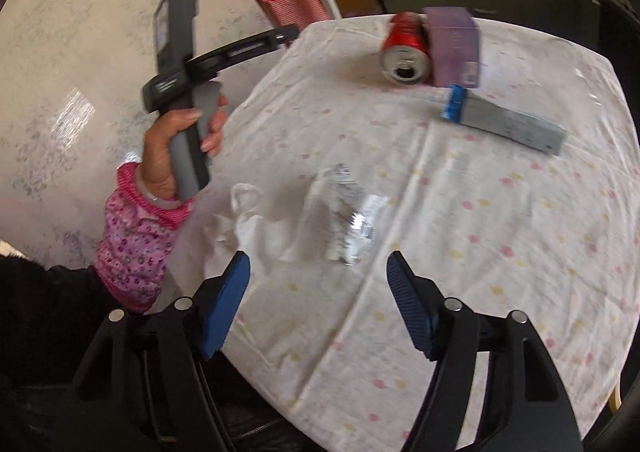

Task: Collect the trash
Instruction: 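Reach the right tool to the white tissue and pinch it, then carry the tissue with the right tool over the bin and release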

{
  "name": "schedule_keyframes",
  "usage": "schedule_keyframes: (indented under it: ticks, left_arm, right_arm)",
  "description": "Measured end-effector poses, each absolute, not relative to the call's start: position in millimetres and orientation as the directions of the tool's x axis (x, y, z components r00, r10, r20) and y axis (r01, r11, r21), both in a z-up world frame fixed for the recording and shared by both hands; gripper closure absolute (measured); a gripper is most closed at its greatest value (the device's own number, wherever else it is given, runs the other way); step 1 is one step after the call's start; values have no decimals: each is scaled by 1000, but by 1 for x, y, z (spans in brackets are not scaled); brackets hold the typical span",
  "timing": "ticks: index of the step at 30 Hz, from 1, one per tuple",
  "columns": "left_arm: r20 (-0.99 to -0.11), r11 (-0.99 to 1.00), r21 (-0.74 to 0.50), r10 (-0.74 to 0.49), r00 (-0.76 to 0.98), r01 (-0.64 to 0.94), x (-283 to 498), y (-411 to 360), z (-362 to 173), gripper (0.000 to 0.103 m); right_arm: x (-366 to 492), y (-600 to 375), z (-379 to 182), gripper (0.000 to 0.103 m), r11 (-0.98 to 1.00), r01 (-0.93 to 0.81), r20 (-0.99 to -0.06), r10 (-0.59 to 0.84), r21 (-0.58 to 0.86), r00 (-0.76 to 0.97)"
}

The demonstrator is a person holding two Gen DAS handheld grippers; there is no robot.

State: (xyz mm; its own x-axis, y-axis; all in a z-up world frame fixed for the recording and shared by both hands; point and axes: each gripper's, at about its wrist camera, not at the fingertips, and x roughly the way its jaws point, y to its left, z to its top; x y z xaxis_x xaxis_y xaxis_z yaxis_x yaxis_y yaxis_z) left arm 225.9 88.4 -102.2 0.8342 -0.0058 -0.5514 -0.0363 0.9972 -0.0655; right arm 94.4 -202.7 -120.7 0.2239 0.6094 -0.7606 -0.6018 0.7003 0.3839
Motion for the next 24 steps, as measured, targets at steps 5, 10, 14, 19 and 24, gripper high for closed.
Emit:
schedule_keyframes:
  ticks: [5, 10, 14, 19, 24]
  left_arm:
    - [-562, 988, -115, 22, 827, -105, 227, 114, -109, 5]
    - [-573, 982, -115, 59, 818, -151, 228, 125, -113, 5]
    - [-577, 978, -122, 69, 814, -169, 227, 129, -114, 5]
    - [-573, 979, -116, 72, 817, -168, 226, 127, -112, 5]
    - [-572, 980, -112, 74, 817, -167, 227, 126, -113, 5]
  right_arm:
    - [72, -149, -122, 41, 609, -719, -754, 631, 335, 183]
    - [72, -115, -135, 41, 606, -756, -786, 582, 248, 209]
    - [73, -97, -152, 41, 629, -759, -825, 511, 166, 243]
    - [70, -94, -163, 83, 647, -761, -848, 433, 55, 306]
    - [68, -117, -140, 98, 650, -752, -816, 492, 112, 303]
